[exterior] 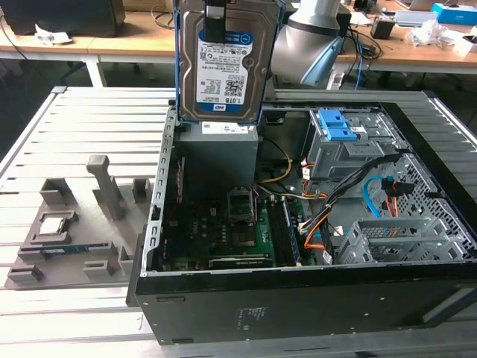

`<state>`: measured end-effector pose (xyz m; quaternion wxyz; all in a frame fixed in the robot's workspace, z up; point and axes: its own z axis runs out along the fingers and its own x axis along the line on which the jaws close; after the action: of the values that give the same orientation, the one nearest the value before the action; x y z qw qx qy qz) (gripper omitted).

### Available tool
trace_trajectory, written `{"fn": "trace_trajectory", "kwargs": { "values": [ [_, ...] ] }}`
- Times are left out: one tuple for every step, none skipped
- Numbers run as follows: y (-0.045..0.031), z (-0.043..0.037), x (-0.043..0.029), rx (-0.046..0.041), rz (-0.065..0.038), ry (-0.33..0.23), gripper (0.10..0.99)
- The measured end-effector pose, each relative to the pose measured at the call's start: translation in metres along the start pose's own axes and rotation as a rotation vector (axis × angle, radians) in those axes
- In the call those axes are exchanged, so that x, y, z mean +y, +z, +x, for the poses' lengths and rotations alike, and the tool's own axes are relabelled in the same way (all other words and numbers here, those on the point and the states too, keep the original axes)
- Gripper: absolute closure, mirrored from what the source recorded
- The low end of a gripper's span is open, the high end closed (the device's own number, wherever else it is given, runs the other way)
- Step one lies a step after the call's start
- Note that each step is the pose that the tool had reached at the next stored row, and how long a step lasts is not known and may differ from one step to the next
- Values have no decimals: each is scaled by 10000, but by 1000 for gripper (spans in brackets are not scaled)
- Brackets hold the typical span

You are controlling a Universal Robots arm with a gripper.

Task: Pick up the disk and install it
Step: 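Pick up the disk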

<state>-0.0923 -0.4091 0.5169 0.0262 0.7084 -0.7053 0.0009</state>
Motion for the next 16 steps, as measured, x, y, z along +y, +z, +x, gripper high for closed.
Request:
{"fn": "trace_trajectory", "kwargs": {
  "values": [
    [4,17,-2,16,-1,1,722],
    [9,35,-3,29,-1,1,722],
    [14,49,-5,34,0,2,722],
    [20,65,-7,44,-1,2,722],
    [23,77,-9,50,-1,2,722],
    [28,91,-11,58,-1,3,722],
    [34,102,-13,64,0,3,722],
    [40,115,-16,74,0,2,722],
    [44,125,-18,84,-1,3,722],
    [50,139,-21,96,-1,3,722],
    [54,148,-23,105,-1,4,722],
    [58,157,-26,112,0,3,722],
    [64,168,-28,125,-1,5,722],
    [68,177,-30,133,-1,5,722],
    [73,185,-33,141,-1,5,722],
    [77,193,-35,149,-1,6,722]
  ]
}}
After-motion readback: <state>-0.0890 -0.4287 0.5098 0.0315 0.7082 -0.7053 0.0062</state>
